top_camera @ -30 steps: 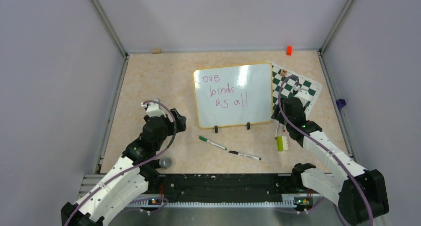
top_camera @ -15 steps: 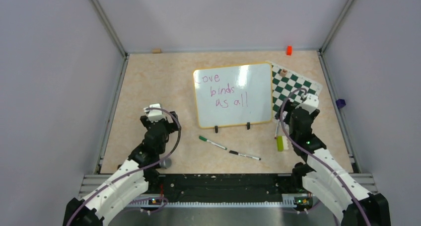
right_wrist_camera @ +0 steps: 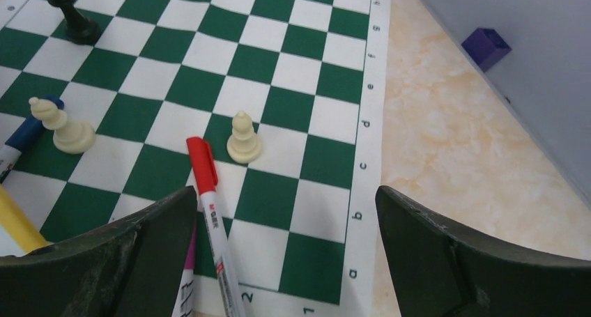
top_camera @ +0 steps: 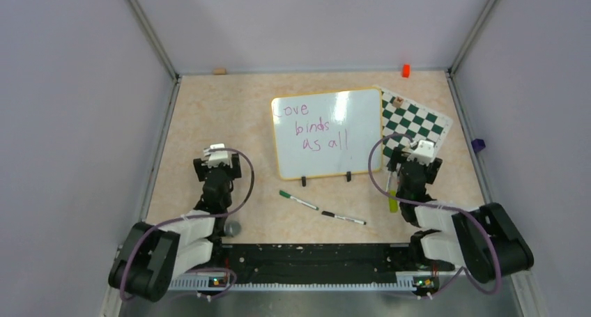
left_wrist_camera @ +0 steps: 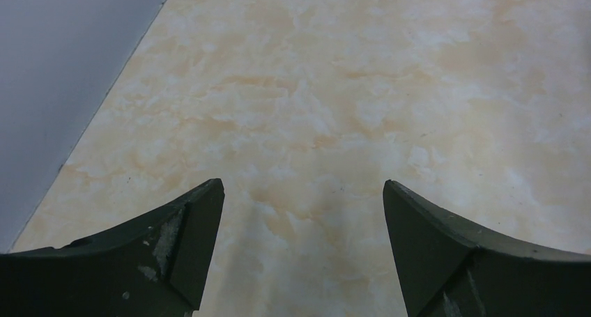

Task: Write a sentence on the whiteboard
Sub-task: Reset both arms

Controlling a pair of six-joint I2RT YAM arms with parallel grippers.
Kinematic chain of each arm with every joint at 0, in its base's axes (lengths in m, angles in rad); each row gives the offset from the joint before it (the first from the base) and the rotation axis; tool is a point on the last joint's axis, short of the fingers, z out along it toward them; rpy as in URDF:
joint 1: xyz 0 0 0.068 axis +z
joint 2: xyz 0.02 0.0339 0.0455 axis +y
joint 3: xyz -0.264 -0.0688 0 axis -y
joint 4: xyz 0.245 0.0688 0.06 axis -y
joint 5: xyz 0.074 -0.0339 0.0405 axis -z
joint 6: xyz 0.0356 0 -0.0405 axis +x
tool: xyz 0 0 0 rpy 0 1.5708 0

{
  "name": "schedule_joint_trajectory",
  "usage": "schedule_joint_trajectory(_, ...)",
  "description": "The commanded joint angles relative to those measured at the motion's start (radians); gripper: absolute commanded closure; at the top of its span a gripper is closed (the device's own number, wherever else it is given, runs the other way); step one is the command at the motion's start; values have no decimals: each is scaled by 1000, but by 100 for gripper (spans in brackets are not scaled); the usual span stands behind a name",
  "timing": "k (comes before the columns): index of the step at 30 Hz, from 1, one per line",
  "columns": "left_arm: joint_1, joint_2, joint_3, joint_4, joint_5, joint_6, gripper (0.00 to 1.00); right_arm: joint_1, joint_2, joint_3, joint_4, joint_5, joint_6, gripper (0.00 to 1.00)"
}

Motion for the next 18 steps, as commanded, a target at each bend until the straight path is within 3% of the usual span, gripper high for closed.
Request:
schedule_joint_trajectory(1, 73, 118, 62, 263, 83, 4, 10, -44, 128, -22, 514, -44, -159, 5)
schedule_joint_trajectory(4, 128, 172, 97, 279, 115, -12, 8, -101, 263, -32, 686, -140, -168, 6)
schedule_joint_trajectory(7, 154, 186, 107, 275, 106, -46, 8, -173, 240, 23, 504, -251, -84, 6)
schedule_joint_trajectory(9, 158, 179, 101, 282, 127, -39, 8, -198, 326, 18, 597, -277, -78, 10)
schedule_joint_trajectory(11, 160, 189, 95, 306, 146, -24, 9, -199, 294, 45, 497, -285, -55, 20)
schedule_joint_trajectory(13, 160, 213, 101, 337, 146, 12, 9, -200, 320, 33, 570, -293, -78, 21)
schedule_joint_trajectory(15, 165, 254, 106, 354, 195, 37, 10, -200, 302, 40, 527, -335, -83, 23)
schedule_joint_trajectory(16, 180, 307, 99, 428, 241, 55, 13, -200, 313, 33, 562, -357, -101, 23)
schedule_joint_trajectory(17, 187, 375, 80, 562, 242, 73, 12, -197, 315, 34, 559, -363, -108, 6)
schedule_joint_trajectory(18, 198, 419, 53, 649, 228, 48, 11, -197, 309, 36, 546, -365, -106, 2)
